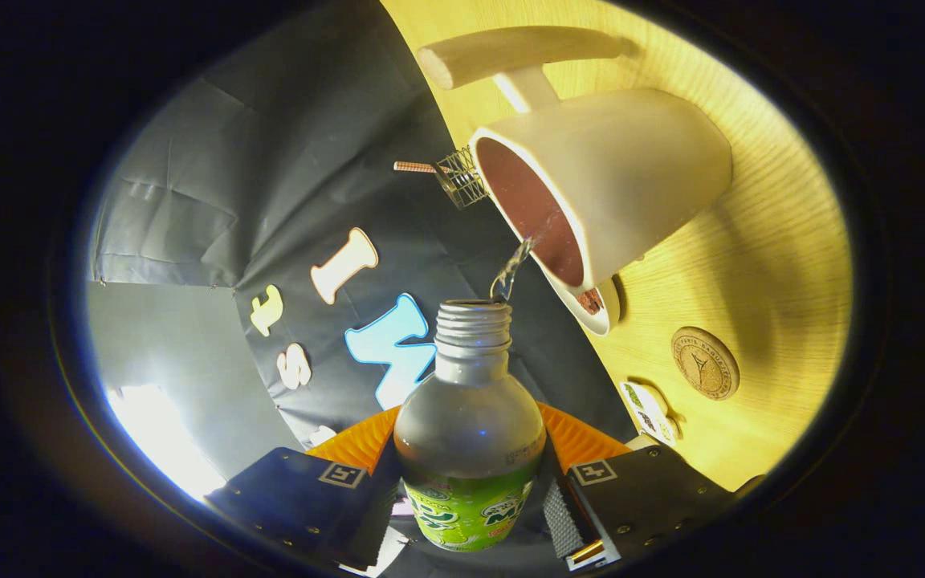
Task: Take the bottle from table, then pour the juice into the cup, finally place the bottle on the coaster
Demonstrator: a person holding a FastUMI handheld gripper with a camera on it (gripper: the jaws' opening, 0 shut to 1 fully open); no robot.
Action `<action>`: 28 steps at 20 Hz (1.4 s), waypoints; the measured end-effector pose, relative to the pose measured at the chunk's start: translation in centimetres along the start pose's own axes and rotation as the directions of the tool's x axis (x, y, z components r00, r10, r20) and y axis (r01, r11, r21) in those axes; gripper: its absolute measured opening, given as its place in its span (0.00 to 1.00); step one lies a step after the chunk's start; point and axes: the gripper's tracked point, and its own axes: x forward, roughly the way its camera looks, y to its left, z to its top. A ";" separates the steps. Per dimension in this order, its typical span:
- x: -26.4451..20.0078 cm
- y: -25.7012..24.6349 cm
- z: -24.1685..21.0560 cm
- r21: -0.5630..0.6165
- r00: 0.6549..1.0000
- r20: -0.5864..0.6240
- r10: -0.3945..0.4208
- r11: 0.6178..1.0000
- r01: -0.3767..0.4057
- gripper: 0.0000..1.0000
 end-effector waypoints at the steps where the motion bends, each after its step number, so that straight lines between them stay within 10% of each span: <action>1: 0.1 0.0 0.1 -0.001 1.000 0.006 0.003 1.000 -0.003 0.77; 28: 0.0 -0.9 1.9 -0.083 0.998 0.061 0.000 0.997 0.005 0.77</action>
